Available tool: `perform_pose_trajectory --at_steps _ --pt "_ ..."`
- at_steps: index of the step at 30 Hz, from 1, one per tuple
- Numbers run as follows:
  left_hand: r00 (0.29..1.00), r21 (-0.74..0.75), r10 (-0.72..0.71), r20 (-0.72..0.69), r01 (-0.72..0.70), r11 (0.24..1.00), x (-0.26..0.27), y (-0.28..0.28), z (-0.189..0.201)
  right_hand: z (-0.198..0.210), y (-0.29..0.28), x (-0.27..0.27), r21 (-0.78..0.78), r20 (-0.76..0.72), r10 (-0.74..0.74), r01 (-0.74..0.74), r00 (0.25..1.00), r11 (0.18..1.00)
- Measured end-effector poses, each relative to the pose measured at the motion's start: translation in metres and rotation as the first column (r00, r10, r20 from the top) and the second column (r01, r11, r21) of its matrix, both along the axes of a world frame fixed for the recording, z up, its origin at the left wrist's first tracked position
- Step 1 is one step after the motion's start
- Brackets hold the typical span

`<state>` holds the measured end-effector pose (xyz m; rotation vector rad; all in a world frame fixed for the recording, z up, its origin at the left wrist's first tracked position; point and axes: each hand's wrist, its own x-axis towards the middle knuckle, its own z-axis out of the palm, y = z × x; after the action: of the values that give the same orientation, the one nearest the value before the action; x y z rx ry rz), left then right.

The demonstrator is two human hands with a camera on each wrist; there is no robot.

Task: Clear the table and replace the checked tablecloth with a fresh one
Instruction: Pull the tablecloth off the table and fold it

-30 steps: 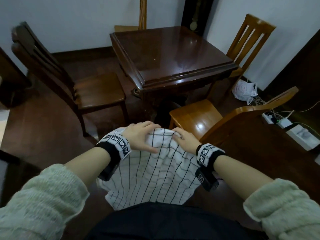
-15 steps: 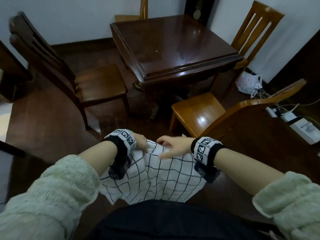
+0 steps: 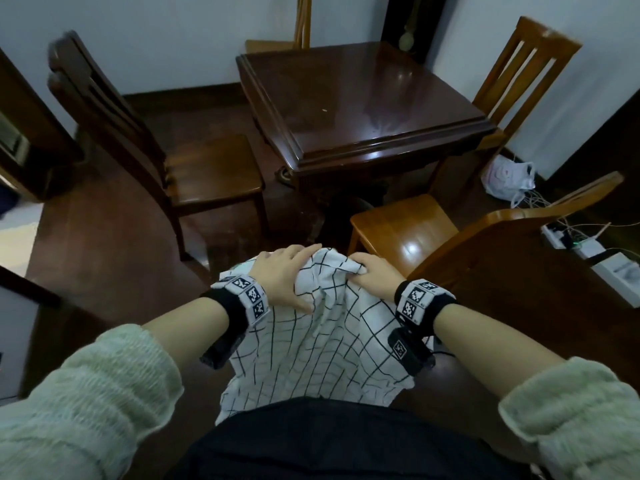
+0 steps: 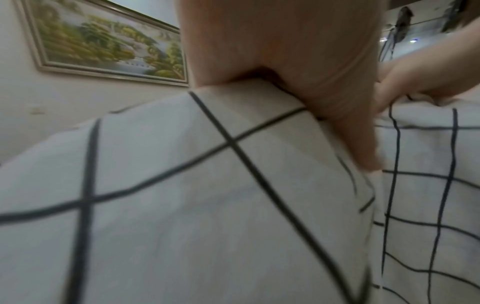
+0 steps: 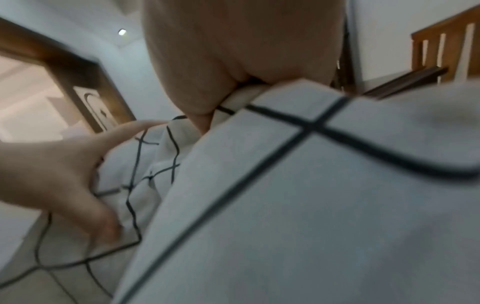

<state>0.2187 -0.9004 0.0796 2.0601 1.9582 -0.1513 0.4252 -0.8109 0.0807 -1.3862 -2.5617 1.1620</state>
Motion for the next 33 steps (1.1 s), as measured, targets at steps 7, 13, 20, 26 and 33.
perform_pose_trajectory --at_steps 7,13,20,26,33 --pt "0.919 -0.039 -0.379 -0.112 0.377 0.925 -0.035 0.014 0.018 0.017 0.007 0.017 -0.362 0.032 0.251 -0.223 0.967 0.905" --pt "0.979 0.278 -0.07 -0.193 0.122 0.953 -0.034 0.018 0.032 0.024 0.008 0.011 -0.553 -0.116 -0.107 0.025 0.988 0.833" --pt "0.889 0.243 -0.346 -0.301 0.422 0.873 -0.002 0.006 0.008 0.027 0.008 0.002 -0.833 -0.214 -0.422 0.061 0.881 0.55" --pt "0.936 -0.01 -0.322 -0.139 0.324 0.946 0.016 0.016 0.029 0.015 0.011 -0.011 -0.501 0.227 0.02 0.099 0.974 0.86" --pt "0.997 -0.513 0.072 -0.017 -0.071 0.855 0.003 0.034 0.02 0.032 -0.024 -0.028 -0.184 0.441 0.403 -0.359 0.802 0.915"
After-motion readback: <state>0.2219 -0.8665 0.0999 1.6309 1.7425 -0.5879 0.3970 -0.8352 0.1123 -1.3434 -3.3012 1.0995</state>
